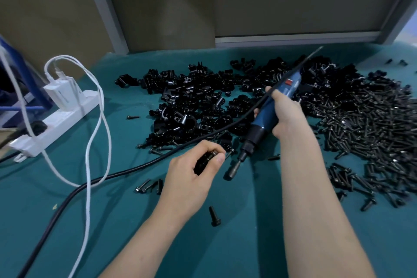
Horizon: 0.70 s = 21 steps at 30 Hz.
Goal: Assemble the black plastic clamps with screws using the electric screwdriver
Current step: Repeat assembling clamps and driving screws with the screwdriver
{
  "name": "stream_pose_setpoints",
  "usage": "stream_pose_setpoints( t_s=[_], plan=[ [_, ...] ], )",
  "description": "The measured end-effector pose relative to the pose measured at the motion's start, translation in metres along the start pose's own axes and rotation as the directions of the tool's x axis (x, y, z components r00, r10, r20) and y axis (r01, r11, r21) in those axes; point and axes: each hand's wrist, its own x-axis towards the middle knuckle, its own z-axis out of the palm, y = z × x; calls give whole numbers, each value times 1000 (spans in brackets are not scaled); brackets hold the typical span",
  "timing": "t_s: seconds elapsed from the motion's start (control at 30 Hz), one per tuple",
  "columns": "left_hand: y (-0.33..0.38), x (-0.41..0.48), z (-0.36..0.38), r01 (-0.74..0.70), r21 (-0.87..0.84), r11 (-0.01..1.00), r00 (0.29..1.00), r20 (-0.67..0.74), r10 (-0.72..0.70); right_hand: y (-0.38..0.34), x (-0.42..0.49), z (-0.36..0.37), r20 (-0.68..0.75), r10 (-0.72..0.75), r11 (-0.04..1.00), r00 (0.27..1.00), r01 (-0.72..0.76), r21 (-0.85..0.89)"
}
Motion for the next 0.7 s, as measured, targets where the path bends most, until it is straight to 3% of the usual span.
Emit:
stream_pose_setpoints(
  t_s=[0.13,0.27,0.4,0.5,0.53,0.6,0.63,0.7],
  plan=[
    [0,-1,2,-7,-9,1000,1000,28,7,5,6,7,-120,-146,930,982,95,-354],
    [-1,-2,2,-39,72,997,999,-8,39,-3,0,-1,-52,-214,615,975,93,-783],
    [-2,-1,0,-13,104,995,998,-54,19,-35,-26,-8,43,-284,427,958,166,-889],
    [-2,0,0,6,117,993,996,-94,5,-56,-63,0,216,-464,334,859,396,-855],
    [-3,0,0,8,120,993,994,-106,4,-55,-80,8,361,-429,285,828,503,-816],
    [-4,2,1,-6,136,991,993,-116,22,-34,-108,21,634,-172,214,754,656,-723],
    [-5,2,1,-16,148,989,993,-114,33,-18,-117,23,697,-54,171,715,694,-699],
    [-5,1,1,-29,163,986,995,-92,45,10,-121,18,732,-1,90,681,729,-678]
  ],
)
